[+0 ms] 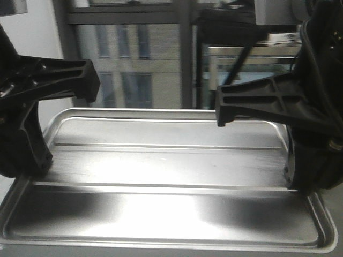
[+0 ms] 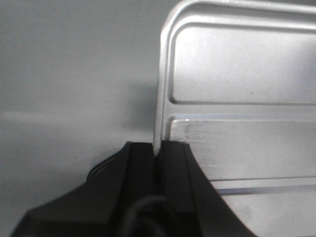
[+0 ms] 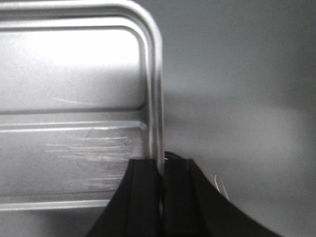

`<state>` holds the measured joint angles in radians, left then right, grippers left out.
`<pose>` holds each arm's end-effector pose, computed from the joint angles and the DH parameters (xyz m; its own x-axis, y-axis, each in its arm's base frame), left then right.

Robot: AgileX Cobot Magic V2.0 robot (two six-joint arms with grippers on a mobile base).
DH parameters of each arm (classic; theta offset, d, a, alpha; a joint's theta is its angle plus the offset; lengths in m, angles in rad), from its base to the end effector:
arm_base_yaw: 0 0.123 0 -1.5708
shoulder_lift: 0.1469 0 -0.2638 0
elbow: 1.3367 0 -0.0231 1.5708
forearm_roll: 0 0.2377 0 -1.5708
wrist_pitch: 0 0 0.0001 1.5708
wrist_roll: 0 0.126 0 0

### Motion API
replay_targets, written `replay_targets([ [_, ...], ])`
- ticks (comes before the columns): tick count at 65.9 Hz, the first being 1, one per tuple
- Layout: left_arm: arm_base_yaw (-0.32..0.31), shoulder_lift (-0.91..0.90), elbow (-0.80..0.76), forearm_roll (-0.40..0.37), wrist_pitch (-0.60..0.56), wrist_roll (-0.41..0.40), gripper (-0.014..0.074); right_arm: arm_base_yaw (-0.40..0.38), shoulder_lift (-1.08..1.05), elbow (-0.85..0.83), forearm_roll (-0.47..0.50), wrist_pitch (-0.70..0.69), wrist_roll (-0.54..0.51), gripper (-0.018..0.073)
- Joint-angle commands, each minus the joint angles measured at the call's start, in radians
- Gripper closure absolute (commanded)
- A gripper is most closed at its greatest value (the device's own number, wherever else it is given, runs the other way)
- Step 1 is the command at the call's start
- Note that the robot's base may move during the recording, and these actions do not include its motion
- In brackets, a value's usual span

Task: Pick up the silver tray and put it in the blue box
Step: 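Hold the tray level in both grippers while the base turns away, then carry the tray with both grippers up to the blue crate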

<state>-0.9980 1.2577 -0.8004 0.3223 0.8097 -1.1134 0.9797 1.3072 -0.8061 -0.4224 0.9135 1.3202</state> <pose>0.1522 -0.1826 0.2066 -0.9080 0.0158 -0.4186 0.1008 0.9781 -0.1818 0.1621 0.1682 0.1963 -0.9023 0.1298 -0.4112 0.1002 0.9906 0.0928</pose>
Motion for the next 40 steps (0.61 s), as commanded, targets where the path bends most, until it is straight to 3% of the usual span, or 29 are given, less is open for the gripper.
replay_targets([
  [1,-0.006,-0.026,-0.025,0.03,0.018,0.001,0.07,-0.001,-0.025,-0.026,-0.054,0.036,-0.004,0.0511],
  [40,-0.006,-0.026,-0.025,0.03,0.018,0.001,0.07,-0.001,-0.025,-0.026,-0.055,0.041,-0.004,0.0511],
])
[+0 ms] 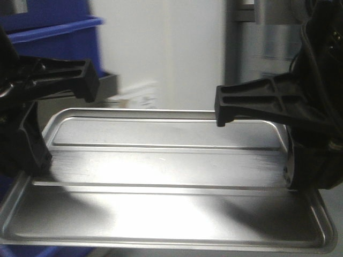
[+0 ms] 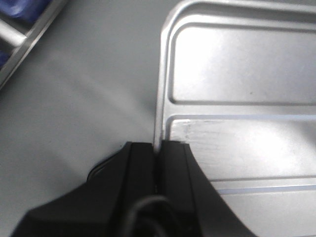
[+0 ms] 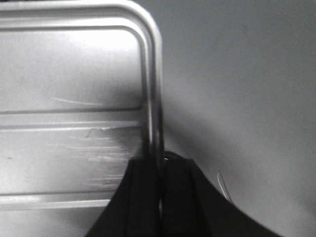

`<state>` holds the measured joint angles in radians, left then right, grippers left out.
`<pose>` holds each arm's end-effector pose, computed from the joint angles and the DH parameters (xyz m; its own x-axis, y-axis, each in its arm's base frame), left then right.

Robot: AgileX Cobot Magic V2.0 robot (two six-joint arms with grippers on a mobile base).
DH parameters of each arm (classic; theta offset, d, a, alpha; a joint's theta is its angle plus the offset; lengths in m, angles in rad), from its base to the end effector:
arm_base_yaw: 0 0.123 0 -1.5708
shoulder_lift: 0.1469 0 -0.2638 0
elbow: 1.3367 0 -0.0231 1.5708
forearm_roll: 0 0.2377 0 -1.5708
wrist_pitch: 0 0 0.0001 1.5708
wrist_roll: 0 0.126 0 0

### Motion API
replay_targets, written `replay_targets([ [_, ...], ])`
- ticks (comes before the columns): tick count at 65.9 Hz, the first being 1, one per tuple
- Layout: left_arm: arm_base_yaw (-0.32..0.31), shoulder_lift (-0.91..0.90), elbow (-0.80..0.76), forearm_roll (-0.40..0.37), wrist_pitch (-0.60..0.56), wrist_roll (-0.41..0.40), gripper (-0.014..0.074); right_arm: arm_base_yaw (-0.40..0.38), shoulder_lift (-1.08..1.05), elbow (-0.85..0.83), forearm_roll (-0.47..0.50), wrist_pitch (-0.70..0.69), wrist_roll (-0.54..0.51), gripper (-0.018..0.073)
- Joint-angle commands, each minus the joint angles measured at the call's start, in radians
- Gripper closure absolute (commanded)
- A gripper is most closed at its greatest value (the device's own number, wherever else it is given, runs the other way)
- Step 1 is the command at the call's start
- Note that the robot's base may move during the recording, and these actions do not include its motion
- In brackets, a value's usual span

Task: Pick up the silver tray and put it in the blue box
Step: 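Carry the tray with both grippers up to the blue crate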

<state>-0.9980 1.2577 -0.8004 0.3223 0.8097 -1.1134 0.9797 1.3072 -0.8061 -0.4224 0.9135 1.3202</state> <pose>0.1522 -0.1826 0.2066 -0.9080 0.0158 -0.4186 0.1008 0.9781 -0.1818 0.1621 0.1682 0.1963 -0.9023 0.1298 -0.4112 0.1002 0.9906 0.0928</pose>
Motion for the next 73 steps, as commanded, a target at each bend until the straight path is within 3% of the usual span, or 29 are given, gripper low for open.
replay_targets([
  [1,-0.006,-0.026,-0.025,0.03,0.018,0.001,0.07,-0.001,-0.025,-0.026,-0.055,0.043,-0.004,0.0511],
  [73,-0.006,-0.026,-0.025,0.03,0.018,0.001,0.07,-0.001,-0.025,-0.026,-0.055,0.355,-0.004,0.0511],
])
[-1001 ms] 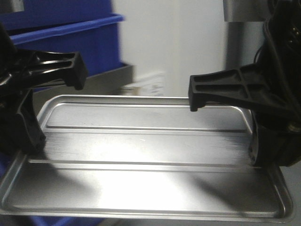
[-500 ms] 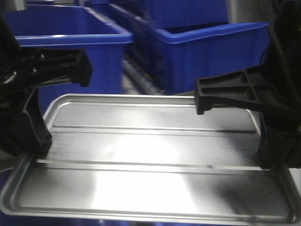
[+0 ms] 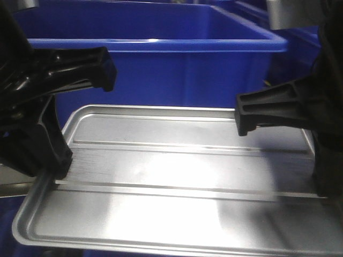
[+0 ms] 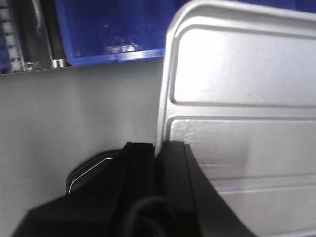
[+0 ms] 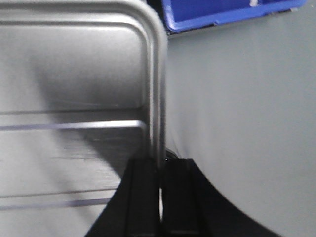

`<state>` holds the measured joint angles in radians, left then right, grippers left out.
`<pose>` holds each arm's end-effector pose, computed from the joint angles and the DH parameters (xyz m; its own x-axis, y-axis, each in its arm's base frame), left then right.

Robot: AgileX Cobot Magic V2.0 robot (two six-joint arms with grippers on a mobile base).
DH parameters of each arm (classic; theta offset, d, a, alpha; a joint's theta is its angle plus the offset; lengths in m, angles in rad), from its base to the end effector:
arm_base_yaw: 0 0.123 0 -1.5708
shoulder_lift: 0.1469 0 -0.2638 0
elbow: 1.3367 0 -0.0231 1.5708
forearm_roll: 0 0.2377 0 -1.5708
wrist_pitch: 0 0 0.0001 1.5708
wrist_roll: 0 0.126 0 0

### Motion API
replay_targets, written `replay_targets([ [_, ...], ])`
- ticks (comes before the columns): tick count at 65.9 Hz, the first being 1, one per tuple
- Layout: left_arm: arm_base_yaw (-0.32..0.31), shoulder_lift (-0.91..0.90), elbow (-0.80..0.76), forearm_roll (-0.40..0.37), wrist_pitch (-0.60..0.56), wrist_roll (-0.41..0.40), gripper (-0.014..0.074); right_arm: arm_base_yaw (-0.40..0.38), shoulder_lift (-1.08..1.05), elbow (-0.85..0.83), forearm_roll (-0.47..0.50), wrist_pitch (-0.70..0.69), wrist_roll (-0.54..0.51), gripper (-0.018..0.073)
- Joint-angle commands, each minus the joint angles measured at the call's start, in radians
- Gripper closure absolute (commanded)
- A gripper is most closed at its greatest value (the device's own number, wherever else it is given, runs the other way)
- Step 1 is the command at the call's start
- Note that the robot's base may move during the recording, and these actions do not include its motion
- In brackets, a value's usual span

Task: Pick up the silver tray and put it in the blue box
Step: 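Carry the tray with both grippers up to the blue crate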

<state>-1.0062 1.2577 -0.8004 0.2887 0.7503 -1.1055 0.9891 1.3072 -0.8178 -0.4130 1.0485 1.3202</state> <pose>0.1504 -0.1917 0.2086 -0.9076 0.0065 -0.4199 0.1201 0.9621 -0.2447 0.1551 0.1561 0.1966 -0.9165 0.1308 -0.3779 0.1465 0.9891 -0.0129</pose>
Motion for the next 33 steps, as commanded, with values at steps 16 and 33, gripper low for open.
replay_targets([
  [16,0.002,-0.026,-0.025,0.064,0.078,-0.007,0.07,-0.01,-0.025,-0.015,-0.065,0.221,-0.004,0.0511],
  [33,0.002,-0.026,-0.025,0.064,0.078,-0.007,0.07,-0.01,-0.025,-0.015,-0.065,0.221,-0.004,0.0511],
])
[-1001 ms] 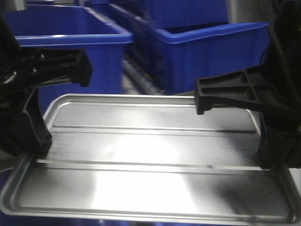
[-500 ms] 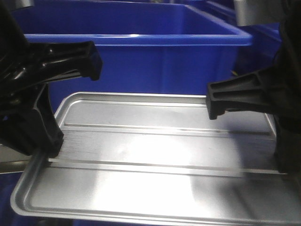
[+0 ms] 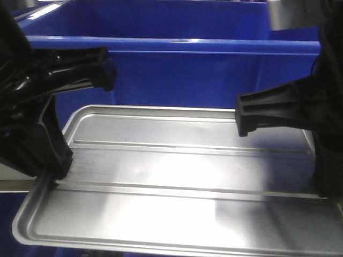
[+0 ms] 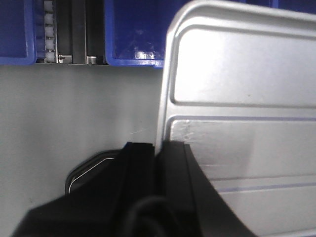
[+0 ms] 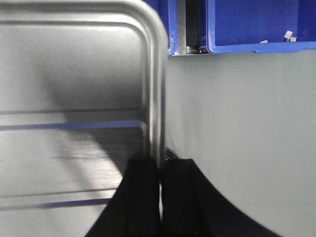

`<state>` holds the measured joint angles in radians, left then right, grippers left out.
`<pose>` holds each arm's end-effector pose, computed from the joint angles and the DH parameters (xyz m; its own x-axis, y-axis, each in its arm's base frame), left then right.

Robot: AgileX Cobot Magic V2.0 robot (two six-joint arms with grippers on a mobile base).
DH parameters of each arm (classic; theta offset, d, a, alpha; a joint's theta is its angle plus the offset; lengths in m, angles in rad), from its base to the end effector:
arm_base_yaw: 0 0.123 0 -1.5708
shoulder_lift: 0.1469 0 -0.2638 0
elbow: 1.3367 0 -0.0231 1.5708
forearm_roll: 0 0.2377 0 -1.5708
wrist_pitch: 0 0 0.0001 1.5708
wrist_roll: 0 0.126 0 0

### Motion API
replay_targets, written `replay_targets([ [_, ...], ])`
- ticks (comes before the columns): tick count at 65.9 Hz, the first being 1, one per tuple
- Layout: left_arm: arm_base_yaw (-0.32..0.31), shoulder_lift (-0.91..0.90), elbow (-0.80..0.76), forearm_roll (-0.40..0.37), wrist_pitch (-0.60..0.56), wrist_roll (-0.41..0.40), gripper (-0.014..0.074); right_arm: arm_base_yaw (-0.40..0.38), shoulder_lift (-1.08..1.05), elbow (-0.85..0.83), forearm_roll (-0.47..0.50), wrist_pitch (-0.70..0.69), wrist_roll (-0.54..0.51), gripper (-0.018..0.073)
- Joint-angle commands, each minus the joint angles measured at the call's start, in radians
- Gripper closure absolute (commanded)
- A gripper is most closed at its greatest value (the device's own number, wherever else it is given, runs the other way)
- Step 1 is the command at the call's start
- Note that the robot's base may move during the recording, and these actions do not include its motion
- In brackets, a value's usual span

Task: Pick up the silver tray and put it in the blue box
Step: 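Carry the tray with both grippers up to the blue crate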

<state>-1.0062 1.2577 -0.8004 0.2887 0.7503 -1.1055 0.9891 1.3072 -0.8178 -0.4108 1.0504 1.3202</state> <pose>0.1504 -0.1917 0.2086 -0.9076 0.0065 -0.4199 0.1201 0.9621 -0.2447 0.1548 0.1560 0.1965 -0.9172 0.1320 -0.3758 0.1480 0.9889 -0.0138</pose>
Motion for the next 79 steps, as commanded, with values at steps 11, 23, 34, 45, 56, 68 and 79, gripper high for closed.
replay_targets([
  [11,0.002,-0.026,-0.025,0.064,0.078,-0.007,0.07,-0.01,-0.025,-0.015,-0.067,0.219,-0.004,0.0511],
  [23,0.002,-0.026,-0.025,0.064,0.078,-0.007,0.07,-0.01,-0.025,-0.015,-0.067,0.219,-0.004,0.0511],
  [34,0.002,-0.026,-0.025,0.064,0.078,-0.007,0.07,-0.01,-0.025,-0.015,-0.067,0.219,-0.004,0.0511],
  [45,0.002,-0.026,-0.025,0.064,0.078,-0.007,0.07,-0.01,-0.025,-0.018,-0.067,0.218,-0.004,0.0511],
  [56,0.002,-0.026,-0.025,0.064,0.074,-0.007,0.07,-0.01,-0.025,-0.018,-0.068,0.216,-0.004,0.0511],
  [68,0.002,-0.026,-0.025,0.065,0.086,-0.007,0.07,-0.01,-0.025,-0.018,-0.073,0.191,-0.004,0.0511],
  [79,0.014,-0.026,-0.025,0.069,0.174,-0.007,0.07,-0.01,-0.025,-0.018,-0.074,0.106,-0.004,0.0511],
])
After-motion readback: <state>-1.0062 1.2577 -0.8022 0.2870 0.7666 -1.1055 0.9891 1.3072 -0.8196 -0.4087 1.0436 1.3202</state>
